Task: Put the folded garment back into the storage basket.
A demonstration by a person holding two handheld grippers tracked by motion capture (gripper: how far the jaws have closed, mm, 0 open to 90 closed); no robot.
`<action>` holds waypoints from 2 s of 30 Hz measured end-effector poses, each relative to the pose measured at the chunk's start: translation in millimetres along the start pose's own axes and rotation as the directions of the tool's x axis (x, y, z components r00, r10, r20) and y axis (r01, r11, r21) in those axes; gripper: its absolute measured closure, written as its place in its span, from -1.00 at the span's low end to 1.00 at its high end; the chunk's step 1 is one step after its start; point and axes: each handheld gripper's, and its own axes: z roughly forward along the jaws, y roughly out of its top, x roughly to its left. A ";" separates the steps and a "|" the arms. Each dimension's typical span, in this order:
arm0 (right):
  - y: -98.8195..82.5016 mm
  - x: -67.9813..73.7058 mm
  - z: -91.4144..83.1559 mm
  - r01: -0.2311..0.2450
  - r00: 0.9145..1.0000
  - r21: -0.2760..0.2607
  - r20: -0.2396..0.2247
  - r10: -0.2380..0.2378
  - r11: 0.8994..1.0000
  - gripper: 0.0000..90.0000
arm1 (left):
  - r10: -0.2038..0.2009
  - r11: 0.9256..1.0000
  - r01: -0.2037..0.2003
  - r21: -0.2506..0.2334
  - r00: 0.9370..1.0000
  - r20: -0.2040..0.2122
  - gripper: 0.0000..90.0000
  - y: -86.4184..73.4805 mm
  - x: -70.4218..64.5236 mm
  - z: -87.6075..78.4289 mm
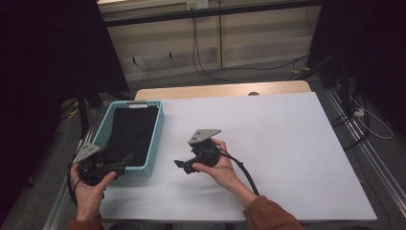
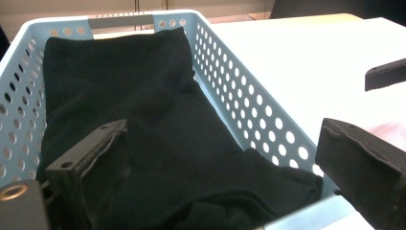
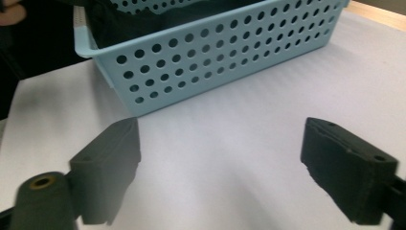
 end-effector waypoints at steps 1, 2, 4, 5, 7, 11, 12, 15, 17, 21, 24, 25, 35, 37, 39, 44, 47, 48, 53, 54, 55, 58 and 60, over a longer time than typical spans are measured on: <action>-0.4 -0.1 -0.7 0.004 1.000 0.002 0.009 -0.004 1.000 -0.75 | -0.001 1.000 0.001 0.000 1.000 0.017 -0.89 -1.9 -1.9 -2.6; -0.9 0.2 -2.0 0.007 1.000 0.003 0.011 -0.007 1.000 -0.76 | -0.001 1.000 0.001 0.000 1.000 0.017 -0.90 -1.9 -1.9 -2.6; -1.6 0.7 -4.0 0.014 1.000 -0.001 0.013 -0.014 1.000 -0.77 | -0.006 1.000 0.006 0.005 1.000 0.017 -0.90 -4.7 -7.5 -8.2; -2.1 1.5 -5.7 0.013 1.000 -0.002 0.015 -0.013 1.000 -0.77 | -0.011 1.000 0.011 0.013 1.000 0.020 -0.90 -5.0 -10.3 -8.8; -2.7 2.9 -8.7 0.023 0.999 0.003 0.027 -0.023 1.000 -0.80 | 0.011 1.000 -0.012 0.013 0.999 0.031 -0.90 -4.3 -16.0 -9.8; -5.0 5.1 -17.4 0.020 0.999 -0.003 0.049 -0.020 1.000 -0.80 | 0.049 0.999 -0.049 -0.002 0.997 0.055 -0.90 0.3 -30.4 -6.2; -6.0 5.0 -19.3 0.020 0.998 -0.001 0.053 -0.020 1.000 -0.80 | 0.053 0.999 -0.053 -0.004 0.996 0.069 -0.90 1.3 -33.8 -3.4; -13.1 1.9 -28.8 -0.002 0.998 0.015 0.055 0.002 1.000 -0.80 | 0.052 0.999 -0.052 -0.007 0.995 0.087 -0.89 2.5 -42.0 1.9; -16.9 -0.4 -36.3 -0.008 0.997 0.018 0.080 0.007 1.000 -0.80 | 0.055 0.998 -0.054 -0.018 0.994 0.098 -0.89 2.8 -48.2 5.2; -22.5 -6.8 -53.1 -0.019 0.992 0.009 0.128 0.018 1.000 -0.80 | 0.059 0.998 -0.056 -0.025 0.987 0.149 -0.89 4.3 -56.6 11.9; -26.0 -9.9 -61.8 -0.039 0.989 0.008 0.141 0.038 0.999 -0.80 | 0.084 0.996 -0.082 -0.020 0.985 0.154 -0.88 7.2 -63.3 15.7; -30.5 -13.1 -69.8 -0.043 0.986 0.006 0.159 0.041 0.999 -0.80 | 0.093 0.996 -0.089 -0.031 0.981 0.171 -0.88 10.1 -70.2 20.4; -58.1 -24.6 -111.4 -0.068 0.969 0.008 0.239 0.064 0.998 -0.80 | 0.148 0.989 -0.148 -0.017 0.967 0.208 -0.88 14.6 -101.7 36.3; -63.8 -26.4 -121.3 -0.074 0.963 0.001 0.261 0.071 0.997 -0.81 | 0.152 0.988 -0.154 -0.007 0.965 0.213 -0.88 14.3 -105.5 39.1; -69.6 -28.2 -130.6 -0.084 0.958 -0.004 0.276 0.082 0.996 -0.81 | 0.150 0.988 -0.152 -0.008 0.966 0.208 -0.88 12.4 -108.5 41.4; -80.6 -30.5 -146.0 -0.096 0.947 -0.014 0.307 0.096 0.995 -0.81 | 0.134 0.991 -0.137 -0.002 0.966 0.220 -0.88 5.9 -111.8 45.3; -91.0 -30.7 -160.8 -0.103 0.935 -0.030 0.337 0.107 0.994 -0.82 | 0.139 0.990 -0.142 0.002 0.966 0.217 -0.88 3.5 -112.6 46.7; -92.7 -30.7 -163.6 -0.103 0.932 -0.030 0.345 0.107 0.994 -0.82 | 0.136 0.990 -0.138 -0.005 0.967 0.213 -0.88 2.9 -113.0 46.2; -102.7 -31.7 -181.7 -0.114 0.914 -0.063 0.385 0.130 0.991 -0.83 | 0.134 0.991 -0.134 -0.015 0.967 0.217 -0.88 -0.3 -113.5 43.7; -102.7 -31.7 -181.7 -0.114 0.914 -0.063 0.385 0.130 0.991 -0.83 | 0.134 0.991 -0.134 -0.015 0.967 0.217 -0.88 -0.3 -113.5 43.7; -106.1 -32.1 -188.8 -0.114 0.904 -0.078 0.405 0.136 0.990 -0.83 | 0.135 0.991 -0.136 -0.008 0.969 0.209 -0.88 -2.1 -113.6 43.7; -109.4 -32.7 -196.8 -0.119 0.896 -0.094 0.420 0.147 0.988 -0.83 | 0.119 0.993 -0.120 -0.008 0.969 0.218 -0.88 -5.4 -113.2 42.5; -113.4 -32.5 -202.8 -0.127 0.890 -0.104 0.427 0.159 0.987 -0.83 | 0.120 0.992 -0.123 -0.002 0.969 0.215 -0.88 -6.5 -113.2 42.0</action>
